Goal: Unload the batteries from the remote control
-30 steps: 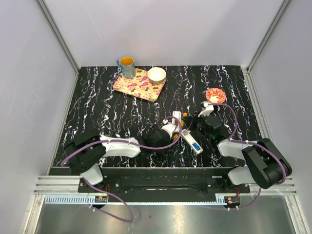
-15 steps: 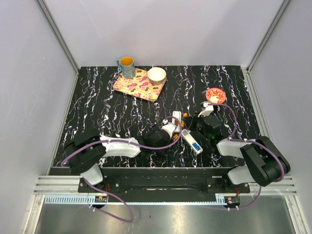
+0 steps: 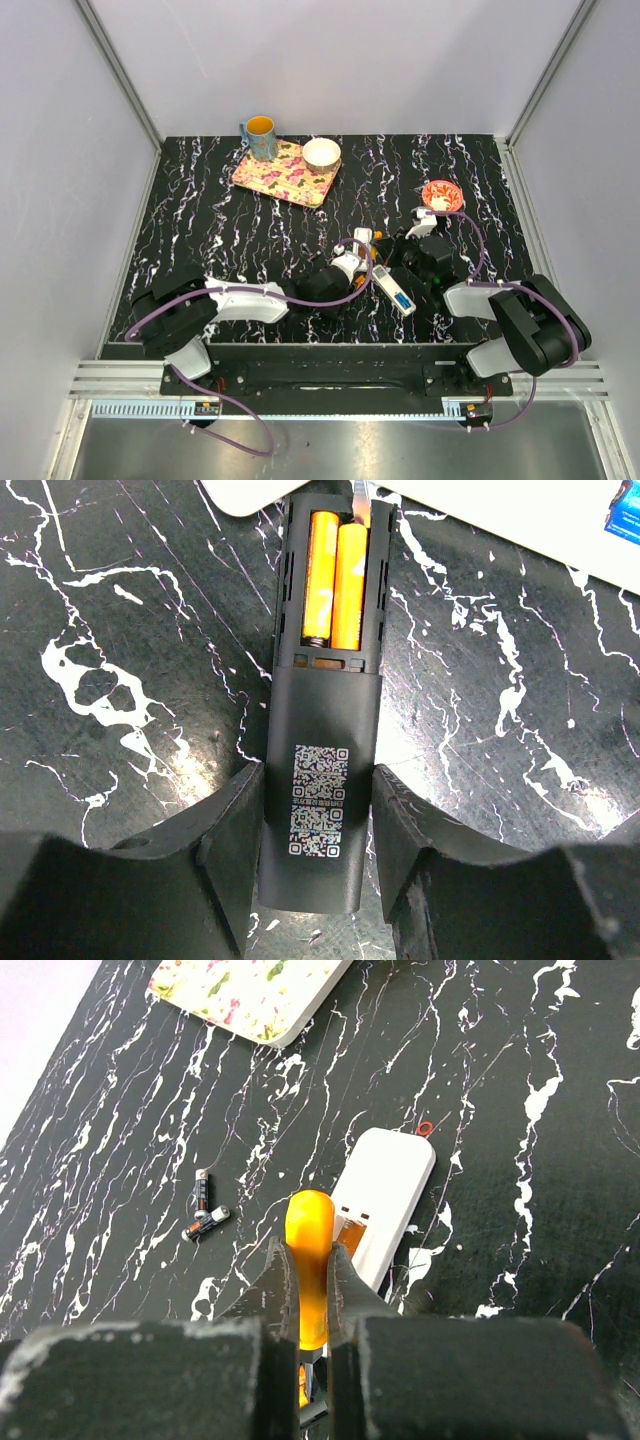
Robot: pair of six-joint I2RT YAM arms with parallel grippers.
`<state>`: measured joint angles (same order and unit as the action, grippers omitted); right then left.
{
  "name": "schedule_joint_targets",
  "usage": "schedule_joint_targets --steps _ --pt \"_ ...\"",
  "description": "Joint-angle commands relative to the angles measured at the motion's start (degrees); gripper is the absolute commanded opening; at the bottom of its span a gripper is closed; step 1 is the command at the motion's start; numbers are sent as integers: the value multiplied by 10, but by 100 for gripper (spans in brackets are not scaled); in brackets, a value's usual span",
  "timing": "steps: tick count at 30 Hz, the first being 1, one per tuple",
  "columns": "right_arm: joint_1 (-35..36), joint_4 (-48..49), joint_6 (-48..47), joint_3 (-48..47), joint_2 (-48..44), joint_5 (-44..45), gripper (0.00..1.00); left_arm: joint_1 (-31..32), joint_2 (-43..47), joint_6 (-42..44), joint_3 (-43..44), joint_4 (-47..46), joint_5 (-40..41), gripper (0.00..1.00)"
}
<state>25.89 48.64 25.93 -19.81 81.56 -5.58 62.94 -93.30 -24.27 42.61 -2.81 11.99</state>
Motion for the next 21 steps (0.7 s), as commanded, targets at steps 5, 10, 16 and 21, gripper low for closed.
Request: schedule_joint_targets --steps 5,10,16,21 --pt "4 96 91 14 39 -111 0 1 -59 -25 -31 77 -64 0" --pt "4 166 139 22 70 -143 0 2 -58 -26 -33 75 -64 0" --pt "4 175 158 23 66 -157 0 1 -58 -27 -34 75 -63 0" --pt "4 142 156 19 42 -158 0 0 -58 -27 -36 73 -64 0"
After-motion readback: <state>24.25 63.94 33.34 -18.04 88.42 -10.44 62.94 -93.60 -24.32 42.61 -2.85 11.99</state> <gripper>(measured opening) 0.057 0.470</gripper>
